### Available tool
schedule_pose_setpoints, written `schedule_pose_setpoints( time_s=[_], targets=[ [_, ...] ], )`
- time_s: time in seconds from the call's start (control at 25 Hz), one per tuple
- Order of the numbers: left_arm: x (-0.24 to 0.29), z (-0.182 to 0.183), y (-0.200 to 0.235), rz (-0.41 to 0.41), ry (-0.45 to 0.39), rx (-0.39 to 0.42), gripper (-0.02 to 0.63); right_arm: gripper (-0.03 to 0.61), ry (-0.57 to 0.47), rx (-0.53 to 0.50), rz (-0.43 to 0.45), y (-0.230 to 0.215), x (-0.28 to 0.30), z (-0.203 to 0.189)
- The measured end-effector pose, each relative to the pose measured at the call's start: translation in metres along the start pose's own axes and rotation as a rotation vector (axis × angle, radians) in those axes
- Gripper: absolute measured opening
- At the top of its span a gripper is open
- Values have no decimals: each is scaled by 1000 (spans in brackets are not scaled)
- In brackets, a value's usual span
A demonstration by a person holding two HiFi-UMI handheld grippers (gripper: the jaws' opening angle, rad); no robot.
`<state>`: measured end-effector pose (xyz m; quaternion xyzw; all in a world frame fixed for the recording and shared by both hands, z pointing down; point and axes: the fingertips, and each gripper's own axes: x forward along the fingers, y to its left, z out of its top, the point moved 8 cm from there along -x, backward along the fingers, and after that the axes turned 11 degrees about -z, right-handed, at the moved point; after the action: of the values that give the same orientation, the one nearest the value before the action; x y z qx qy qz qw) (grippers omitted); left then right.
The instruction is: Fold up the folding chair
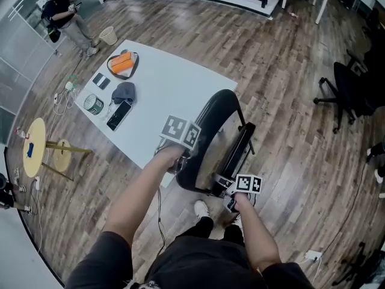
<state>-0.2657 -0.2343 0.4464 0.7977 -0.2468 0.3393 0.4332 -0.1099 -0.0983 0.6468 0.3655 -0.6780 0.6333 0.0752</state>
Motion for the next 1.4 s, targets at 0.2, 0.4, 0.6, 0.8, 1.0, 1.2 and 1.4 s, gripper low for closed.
schedule_pose_setpoints(
  time_s=[0.2,0.4,0.6,0.8,1.0,1.2,1.4],
  targets=[
    [-6,1,11,-1,0,1,66,330,-6,14,30,10,19,3],
    [-11,2,20,10,0,5,67,330,6,13,57,19,43,7],
    [-14,4,26,19,3,6,67,327,7,16,94,21,59,10],
    [-13,4,25,30,4,13,66,324,22,10,120,24,73,12],
    [-13,5,25,40,8,20,67,308,29,8,109,26,82,14],
    [-14,5,25,53,13,22,69,309,34,-6,119,24,82,13],
    [-15,5,25,75,27,60,80,310,31,-84,64,19,76,16]
  ],
)
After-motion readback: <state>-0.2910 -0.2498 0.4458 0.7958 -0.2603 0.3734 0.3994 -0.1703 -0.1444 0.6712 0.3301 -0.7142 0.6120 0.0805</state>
